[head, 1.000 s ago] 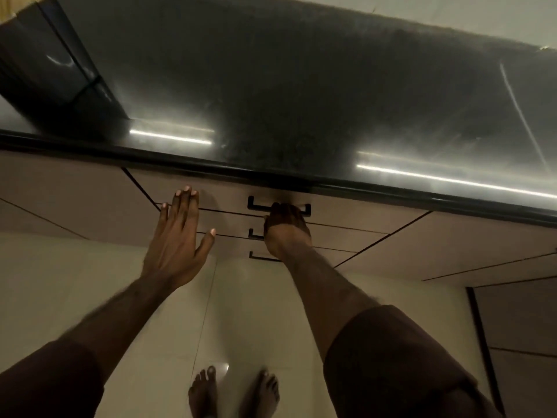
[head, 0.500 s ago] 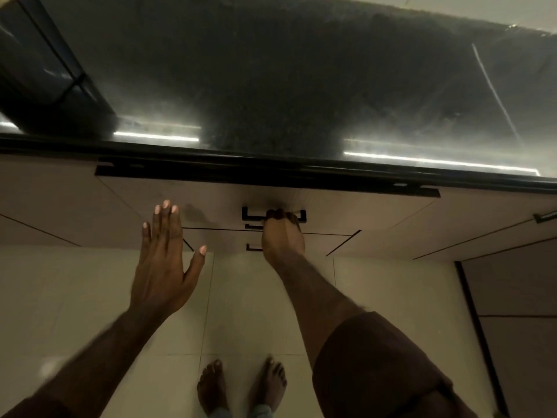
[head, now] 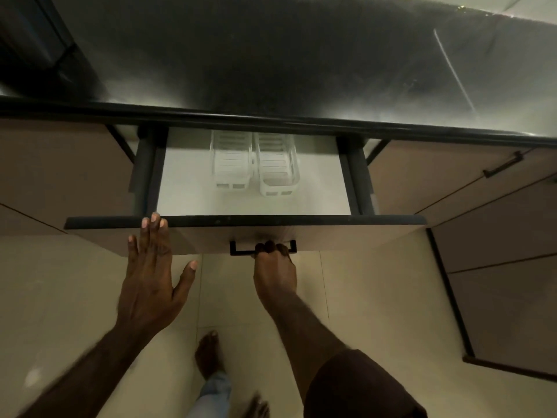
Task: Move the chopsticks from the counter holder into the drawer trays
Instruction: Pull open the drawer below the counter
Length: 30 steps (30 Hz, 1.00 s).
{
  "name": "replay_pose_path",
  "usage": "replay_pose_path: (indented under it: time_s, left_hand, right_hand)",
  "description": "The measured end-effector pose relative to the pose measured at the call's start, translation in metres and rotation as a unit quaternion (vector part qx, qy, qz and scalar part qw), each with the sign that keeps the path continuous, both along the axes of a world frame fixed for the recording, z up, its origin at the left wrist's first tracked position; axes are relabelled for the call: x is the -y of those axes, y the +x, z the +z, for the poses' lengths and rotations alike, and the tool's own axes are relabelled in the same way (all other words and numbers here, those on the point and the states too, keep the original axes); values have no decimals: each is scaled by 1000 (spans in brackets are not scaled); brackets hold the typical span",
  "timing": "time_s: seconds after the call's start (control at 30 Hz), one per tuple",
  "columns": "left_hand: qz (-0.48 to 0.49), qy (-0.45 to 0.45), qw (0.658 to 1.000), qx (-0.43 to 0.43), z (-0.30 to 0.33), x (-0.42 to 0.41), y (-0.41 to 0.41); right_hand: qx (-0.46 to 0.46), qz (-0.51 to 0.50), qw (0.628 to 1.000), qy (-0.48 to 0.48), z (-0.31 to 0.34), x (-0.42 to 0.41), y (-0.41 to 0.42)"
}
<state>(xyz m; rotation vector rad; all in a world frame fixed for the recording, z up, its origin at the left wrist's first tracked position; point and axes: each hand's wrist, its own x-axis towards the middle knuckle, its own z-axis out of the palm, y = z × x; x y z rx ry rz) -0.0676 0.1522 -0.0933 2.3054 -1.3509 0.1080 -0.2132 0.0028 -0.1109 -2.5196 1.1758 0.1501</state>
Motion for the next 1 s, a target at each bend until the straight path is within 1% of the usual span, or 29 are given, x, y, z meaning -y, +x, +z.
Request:
replay_pose_path:
  time_s: [0.13, 0.37, 0.57, 0.77, 0.87, 1.0]
  left_hand:
    - [10, 1, 1000, -1, 0, -24, -40]
    - [14, 52, 998, -22, 12, -68, -96]
    - [23, 101, 994, -29, 20, -102, -123]
    - [22, 134, 990, -36, 29, -120, -132]
    - [22, 135, 989, -48, 35, -125, -132]
    - [19, 132, 990, -55, 48, -127, -129]
  right_hand:
    - [5, 16, 1000, 3, 0, -30, -31]
    - [-16, 25, 999, 29, 8, -83, -79]
    - [-48, 32, 998, 38, 6, -122, -110]
    - [-65, 48, 996, 40, 8, -139, -128]
    - [-56, 66, 994, 61, 22, -138, -132]
    - [-3, 99, 989, 113, 62, -131, -131]
